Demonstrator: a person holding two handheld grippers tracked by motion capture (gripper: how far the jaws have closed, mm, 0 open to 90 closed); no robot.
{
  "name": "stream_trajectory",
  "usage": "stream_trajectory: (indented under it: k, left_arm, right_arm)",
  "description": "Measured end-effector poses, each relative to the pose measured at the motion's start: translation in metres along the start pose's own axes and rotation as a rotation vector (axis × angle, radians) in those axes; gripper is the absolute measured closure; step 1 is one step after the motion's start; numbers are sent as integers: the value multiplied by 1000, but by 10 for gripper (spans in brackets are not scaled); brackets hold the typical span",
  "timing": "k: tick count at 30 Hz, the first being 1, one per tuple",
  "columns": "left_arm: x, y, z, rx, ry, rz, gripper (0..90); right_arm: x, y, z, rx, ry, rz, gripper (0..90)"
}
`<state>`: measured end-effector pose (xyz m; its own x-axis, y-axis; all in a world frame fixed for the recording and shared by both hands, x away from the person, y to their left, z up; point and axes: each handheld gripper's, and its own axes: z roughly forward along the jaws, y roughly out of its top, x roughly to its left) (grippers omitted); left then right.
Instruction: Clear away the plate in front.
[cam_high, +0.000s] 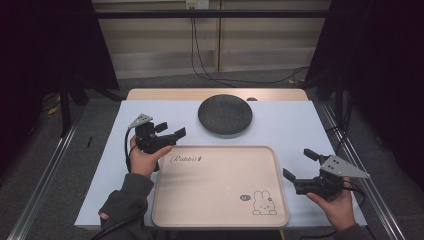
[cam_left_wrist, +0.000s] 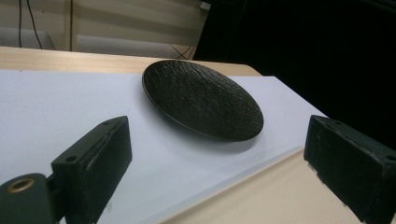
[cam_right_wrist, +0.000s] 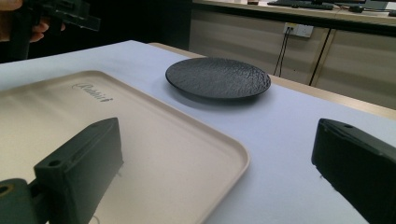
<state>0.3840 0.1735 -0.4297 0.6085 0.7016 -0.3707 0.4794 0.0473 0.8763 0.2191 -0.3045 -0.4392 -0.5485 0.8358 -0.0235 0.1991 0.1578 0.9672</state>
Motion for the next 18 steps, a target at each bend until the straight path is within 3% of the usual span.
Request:
stream_trajectory:
  k: [17, 18]
  left_arm:
    - [6, 20, 40, 21, 15, -21, 74]
    - [7, 20, 41, 19, 2, -29, 74]
  right_arm:
    - [0, 0, -2, -1, -1, -5, 15]
    - [0, -1, -4, 1, 1, -17, 15]
